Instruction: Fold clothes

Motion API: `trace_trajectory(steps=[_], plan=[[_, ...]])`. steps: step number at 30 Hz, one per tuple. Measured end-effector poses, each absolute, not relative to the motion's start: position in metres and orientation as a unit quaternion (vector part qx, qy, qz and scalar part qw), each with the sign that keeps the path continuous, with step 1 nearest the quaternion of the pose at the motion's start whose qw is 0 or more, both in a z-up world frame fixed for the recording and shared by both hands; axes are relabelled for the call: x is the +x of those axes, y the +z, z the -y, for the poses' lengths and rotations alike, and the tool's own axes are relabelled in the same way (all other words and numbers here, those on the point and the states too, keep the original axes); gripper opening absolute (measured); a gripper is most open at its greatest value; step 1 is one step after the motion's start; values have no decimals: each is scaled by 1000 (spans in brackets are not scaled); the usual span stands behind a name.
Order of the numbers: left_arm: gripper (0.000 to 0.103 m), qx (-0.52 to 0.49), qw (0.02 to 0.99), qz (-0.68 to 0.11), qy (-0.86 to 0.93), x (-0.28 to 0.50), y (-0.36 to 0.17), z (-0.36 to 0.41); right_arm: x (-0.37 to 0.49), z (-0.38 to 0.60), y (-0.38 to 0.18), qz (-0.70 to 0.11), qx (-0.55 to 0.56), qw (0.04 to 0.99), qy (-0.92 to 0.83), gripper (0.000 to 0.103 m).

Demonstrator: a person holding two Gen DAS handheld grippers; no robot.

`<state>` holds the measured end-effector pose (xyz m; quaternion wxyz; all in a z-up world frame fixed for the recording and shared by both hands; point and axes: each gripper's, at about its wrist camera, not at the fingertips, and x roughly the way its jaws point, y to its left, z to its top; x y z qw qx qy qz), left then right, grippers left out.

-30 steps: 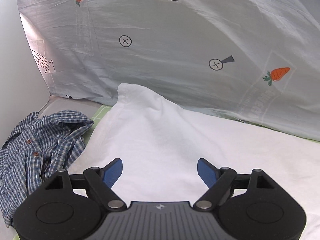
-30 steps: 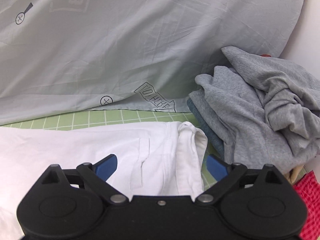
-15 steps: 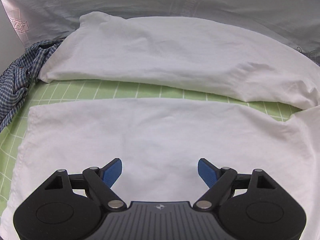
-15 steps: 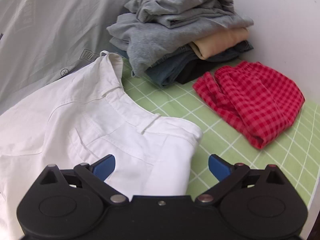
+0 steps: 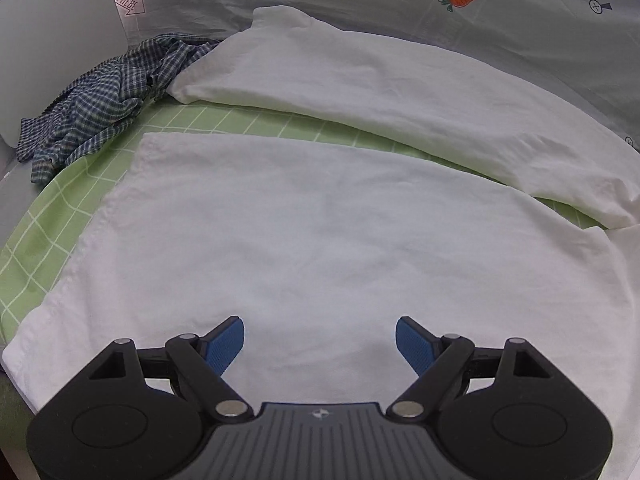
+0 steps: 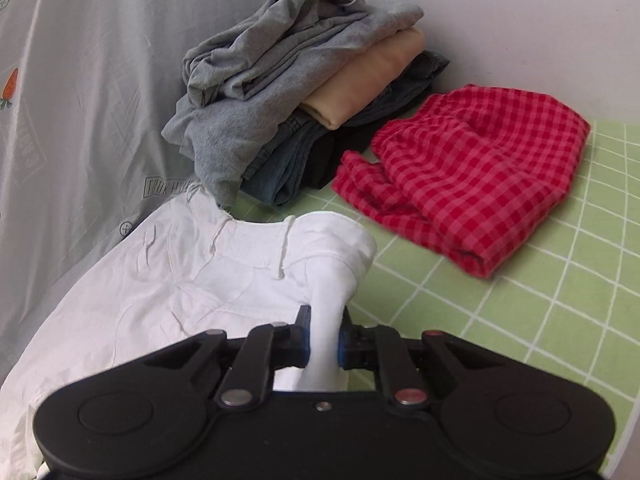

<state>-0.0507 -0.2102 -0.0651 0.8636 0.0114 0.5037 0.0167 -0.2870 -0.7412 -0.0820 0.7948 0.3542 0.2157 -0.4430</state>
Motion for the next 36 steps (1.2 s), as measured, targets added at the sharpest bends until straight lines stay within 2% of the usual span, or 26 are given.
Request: trace_trajectory(steps=[3, 5, 8, 9, 10, 21, 30, 33, 36], plan=[[84, -6, 863, -504, 44, -58, -61, 190, -306, 750, -85, -235, 350, 776, -470, 13], [84, -20, 859, -508, 62, -64, -59, 173, -304, 753, -96, -286, 330, 762, -478, 19], [84, -30, 855, -511, 83, -68, -56, 154, -296, 741, -90, -321, 262, 761, -499, 47], [84, -34, 855, -510, 90, -69, -54, 145, -292, 734, -86, -324, 238, 765, -504, 62], [84, -37, 854, -510, 94, -69, -53, 139, -290, 727, -83, -323, 224, 770, -503, 73], [84, -58, 850, -515, 100, -49, -57, 95, -246, 623, -69, -337, 173, 819, -431, 102], [84, -19, 838, -535, 102, -20, -75, 65, -229, 574, -90, -365, 214, 798, -430, 102], [93, -28, 838, -535, 101, -14, -81, 52, -226, 564, -95, -378, 204, 791, -436, 103], [96, -10, 842, -531, 95, -8, -83, 50, -219, 557, -95, -389, 197, 786, -438, 103]])
